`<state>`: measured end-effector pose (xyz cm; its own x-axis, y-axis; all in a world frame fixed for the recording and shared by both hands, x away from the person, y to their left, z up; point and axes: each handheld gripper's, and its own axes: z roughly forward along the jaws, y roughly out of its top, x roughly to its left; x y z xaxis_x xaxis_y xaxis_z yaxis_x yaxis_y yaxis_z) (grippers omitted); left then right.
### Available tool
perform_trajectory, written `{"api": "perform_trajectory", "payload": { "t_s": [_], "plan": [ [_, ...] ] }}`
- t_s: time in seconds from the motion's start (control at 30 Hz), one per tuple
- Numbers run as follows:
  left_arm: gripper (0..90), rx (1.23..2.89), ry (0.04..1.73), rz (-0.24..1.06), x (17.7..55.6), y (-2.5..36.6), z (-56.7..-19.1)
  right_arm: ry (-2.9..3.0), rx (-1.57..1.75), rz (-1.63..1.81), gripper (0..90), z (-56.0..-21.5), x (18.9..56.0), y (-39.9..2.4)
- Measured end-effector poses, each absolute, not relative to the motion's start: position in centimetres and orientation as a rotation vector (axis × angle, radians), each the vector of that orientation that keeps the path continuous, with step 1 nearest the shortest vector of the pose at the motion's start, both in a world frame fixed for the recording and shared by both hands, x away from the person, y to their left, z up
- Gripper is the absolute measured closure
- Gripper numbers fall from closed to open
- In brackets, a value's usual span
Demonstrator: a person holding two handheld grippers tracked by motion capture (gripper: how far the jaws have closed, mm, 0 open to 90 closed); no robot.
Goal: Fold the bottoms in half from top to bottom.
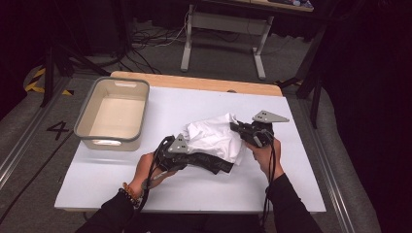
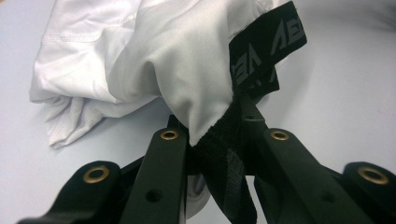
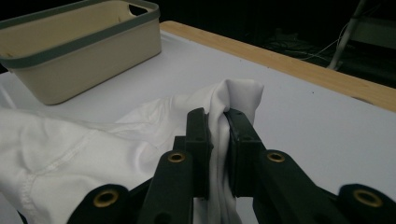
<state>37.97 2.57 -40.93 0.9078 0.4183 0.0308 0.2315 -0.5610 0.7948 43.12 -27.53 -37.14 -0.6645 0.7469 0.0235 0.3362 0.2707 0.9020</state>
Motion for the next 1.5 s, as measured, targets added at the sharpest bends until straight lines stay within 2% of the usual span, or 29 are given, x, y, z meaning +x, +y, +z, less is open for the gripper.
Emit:
{"api": "perform_trajectory", "payload": {
  "t_s": [0.1,0.27,0.5,0.77,1.5],
  "plan": [
    [78.7,2.165,0.471,0.252,38.2,2.2,-41.0,2.129,0.974,1.364,81.2,-36.6,43.2,-27.5],
    [78.7,2.164,0.449,0.305,38.7,2.2,-39.5,2.127,0.963,1.352,81.2,-35.8,43.4,-27.1],
    [78.7,2.117,0.51,0.364,40.4,4.4,-36.6,2.091,0.833,1.322,81.2,-31.7,43.8,-24.5],
    [78.7,2.087,0.56,0.456,41.3,6.7,-34.5,2.073,0.742,1.32,81.2,-29.4,44.2,-21.7],
    [78.6,2.041,0.702,0.591,42.1,11.2,-33.6,2.078,0.644,1.358,81.2,-28.3,46.7,-15.9]
  ]
}}
